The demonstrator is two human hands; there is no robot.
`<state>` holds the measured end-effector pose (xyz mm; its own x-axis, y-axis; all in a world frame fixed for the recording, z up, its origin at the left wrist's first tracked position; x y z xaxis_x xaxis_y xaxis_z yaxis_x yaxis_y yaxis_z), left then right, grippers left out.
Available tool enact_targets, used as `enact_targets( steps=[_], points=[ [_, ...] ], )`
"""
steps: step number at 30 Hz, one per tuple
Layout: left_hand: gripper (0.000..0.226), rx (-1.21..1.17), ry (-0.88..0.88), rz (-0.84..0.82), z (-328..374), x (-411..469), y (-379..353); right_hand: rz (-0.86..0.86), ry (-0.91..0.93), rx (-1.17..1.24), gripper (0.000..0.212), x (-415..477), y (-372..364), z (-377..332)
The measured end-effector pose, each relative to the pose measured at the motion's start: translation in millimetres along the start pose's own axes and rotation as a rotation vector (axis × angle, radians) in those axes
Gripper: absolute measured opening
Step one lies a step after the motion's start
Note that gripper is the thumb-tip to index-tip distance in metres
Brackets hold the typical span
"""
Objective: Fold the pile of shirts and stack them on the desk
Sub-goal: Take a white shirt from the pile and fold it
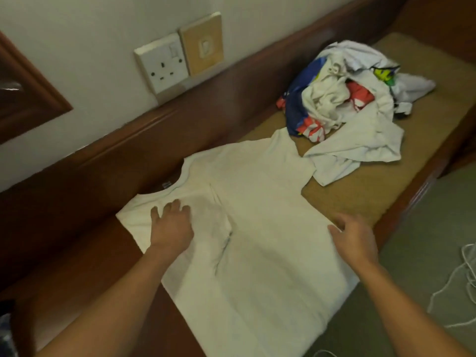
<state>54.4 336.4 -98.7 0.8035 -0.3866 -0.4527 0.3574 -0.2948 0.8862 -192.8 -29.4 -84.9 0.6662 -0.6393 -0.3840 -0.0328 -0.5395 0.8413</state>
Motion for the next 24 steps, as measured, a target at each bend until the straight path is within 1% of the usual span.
enact_targets(
  steps=[1,3,6,7,10,15,20,22,24],
  points=[
    [0.042,-0.033,-0.007,0.023,11,3,8,-0.023,-0.031,-0.016,0.036,-2,3,15],
    [0.035,-0.145,-0.093,0.055,41,10,24,-0.082,-0.067,-0.016,0.038,-7,6,37],
    [0.032,-0.38,-0.232,0.002,95,23,49,-0.101,-0.075,0.024,0.036,-12,12,54],
    [0.034,-0.399,-0.258,-0.018,113,29,56,-0.092,-0.077,0.036,0.033,-12,14,57],
    [0.042,-0.241,-0.334,-0.023,166,44,75,-0.083,-0.071,0.039,0.029,-12,16,61],
    [0.042,-0.166,-0.471,0.011,244,76,105,-0.087,-0.023,0.07,0.029,-11,12,64],
    [0.045,0.044,-0.635,0.068,288,122,126,-0.078,0.053,0.083,0.031,-12,10,68],
    [0.05,0.125,-0.652,0.032,294,146,129,-0.07,0.072,0.098,0.032,-13,7,72],
    [0.056,0.219,-0.638,-0.067,299,167,125,-0.049,0.081,0.121,0.029,-15,4,76]
  ],
)
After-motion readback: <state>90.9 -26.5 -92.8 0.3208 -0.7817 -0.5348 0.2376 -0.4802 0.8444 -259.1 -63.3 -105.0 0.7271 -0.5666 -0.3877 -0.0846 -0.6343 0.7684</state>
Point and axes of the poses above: each hand's wrist, its own x-axis towards the middle knuckle, its own y-axis out of the back of the hand, z = x × y, the point moved 8 cm from there along x, towards the middle knuckle, and after that the axes turned 11 degrees about -z, right-handed, at the moved point
